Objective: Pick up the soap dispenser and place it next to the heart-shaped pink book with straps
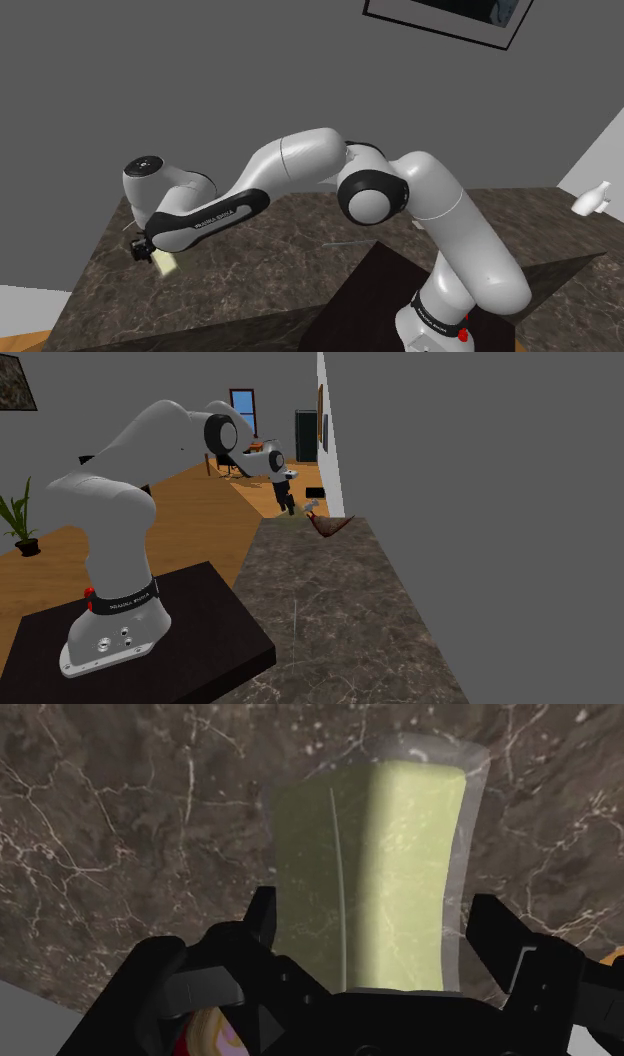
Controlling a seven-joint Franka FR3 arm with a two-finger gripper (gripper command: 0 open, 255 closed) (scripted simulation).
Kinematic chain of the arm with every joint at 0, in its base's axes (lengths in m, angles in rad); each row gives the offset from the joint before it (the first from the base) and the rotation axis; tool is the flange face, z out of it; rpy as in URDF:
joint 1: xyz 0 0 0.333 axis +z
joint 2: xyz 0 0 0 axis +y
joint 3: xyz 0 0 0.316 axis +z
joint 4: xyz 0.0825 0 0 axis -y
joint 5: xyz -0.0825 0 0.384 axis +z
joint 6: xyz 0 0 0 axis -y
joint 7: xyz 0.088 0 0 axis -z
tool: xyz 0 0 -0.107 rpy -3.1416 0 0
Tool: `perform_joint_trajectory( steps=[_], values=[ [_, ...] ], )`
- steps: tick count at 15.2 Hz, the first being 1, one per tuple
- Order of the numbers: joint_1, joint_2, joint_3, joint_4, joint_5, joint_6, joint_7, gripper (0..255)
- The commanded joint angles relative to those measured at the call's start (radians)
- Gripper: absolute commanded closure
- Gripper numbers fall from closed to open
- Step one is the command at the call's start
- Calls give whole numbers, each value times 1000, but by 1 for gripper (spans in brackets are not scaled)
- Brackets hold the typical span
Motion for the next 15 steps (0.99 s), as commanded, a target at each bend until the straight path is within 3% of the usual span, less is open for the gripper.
perform_joint_trajectory(
  steps=[1, 3, 7, 15],
  values=[
    [1, 1, 0, 0, 0, -2, 0, 0],
    [-5, -7, -1, -20, -1, 10, -1, 0],
    [2, -95, 8, -46, 6, -53, -3, 0],
    [2, -95, 8, -46, 6, -53, -3, 0]
  ],
)
